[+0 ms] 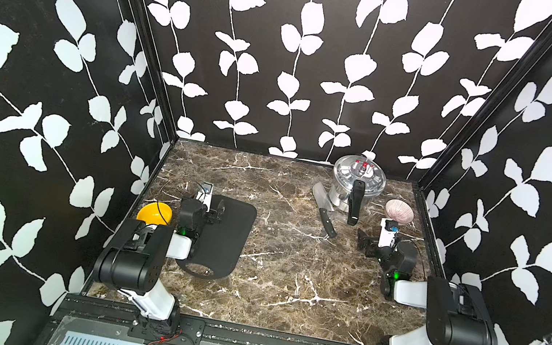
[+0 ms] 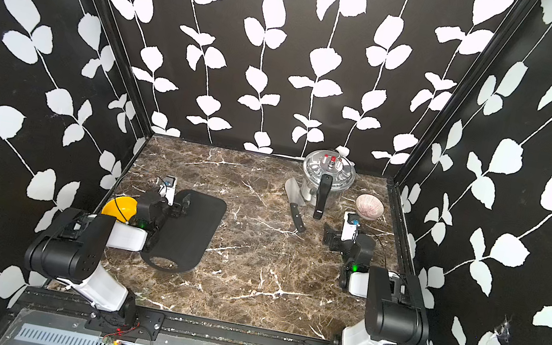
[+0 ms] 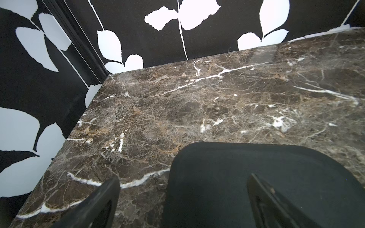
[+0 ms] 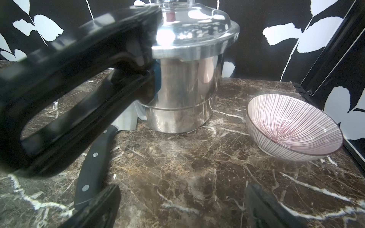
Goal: Align the knife with the edge of the cutting board
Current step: Adjust the work surface at the center of the board.
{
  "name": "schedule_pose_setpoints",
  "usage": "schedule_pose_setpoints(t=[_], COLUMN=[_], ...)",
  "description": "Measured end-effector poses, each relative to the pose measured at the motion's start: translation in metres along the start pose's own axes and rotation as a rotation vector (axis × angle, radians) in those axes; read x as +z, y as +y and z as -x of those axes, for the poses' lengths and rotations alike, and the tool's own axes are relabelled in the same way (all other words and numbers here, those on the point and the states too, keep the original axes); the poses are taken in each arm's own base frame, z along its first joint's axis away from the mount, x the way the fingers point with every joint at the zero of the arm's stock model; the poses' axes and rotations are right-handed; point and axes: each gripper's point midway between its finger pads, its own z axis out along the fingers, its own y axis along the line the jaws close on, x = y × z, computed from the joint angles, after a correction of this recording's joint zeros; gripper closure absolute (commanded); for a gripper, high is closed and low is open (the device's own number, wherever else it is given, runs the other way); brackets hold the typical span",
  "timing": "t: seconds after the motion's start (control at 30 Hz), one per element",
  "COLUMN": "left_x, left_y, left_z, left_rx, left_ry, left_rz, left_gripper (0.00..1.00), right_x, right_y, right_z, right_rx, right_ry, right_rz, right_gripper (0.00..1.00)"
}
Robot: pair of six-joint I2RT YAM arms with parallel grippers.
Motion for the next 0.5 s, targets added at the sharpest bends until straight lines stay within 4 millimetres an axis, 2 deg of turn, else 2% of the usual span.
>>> schedule_pose_setpoints(t=[0.37, 0.5], left_x=[0.0, 0.0], left_y=[0.0, 0.002], left_z=[0.0, -0.001], left_rx=[0.002, -0.003], left_ry=[0.0, 0.004], left_rz=[-0.001, -0.001], left_gripper=[0.01, 0.02], right_x=[0.0, 0.0], right_y=[-0.002, -0.011], right_z=[0.0, -0.001], right_rx=[0.005, 0.024], right_ry=[0.001, 0.005], right_rz=[-0.012, -0.067], right_gripper=[0.0, 0.01])
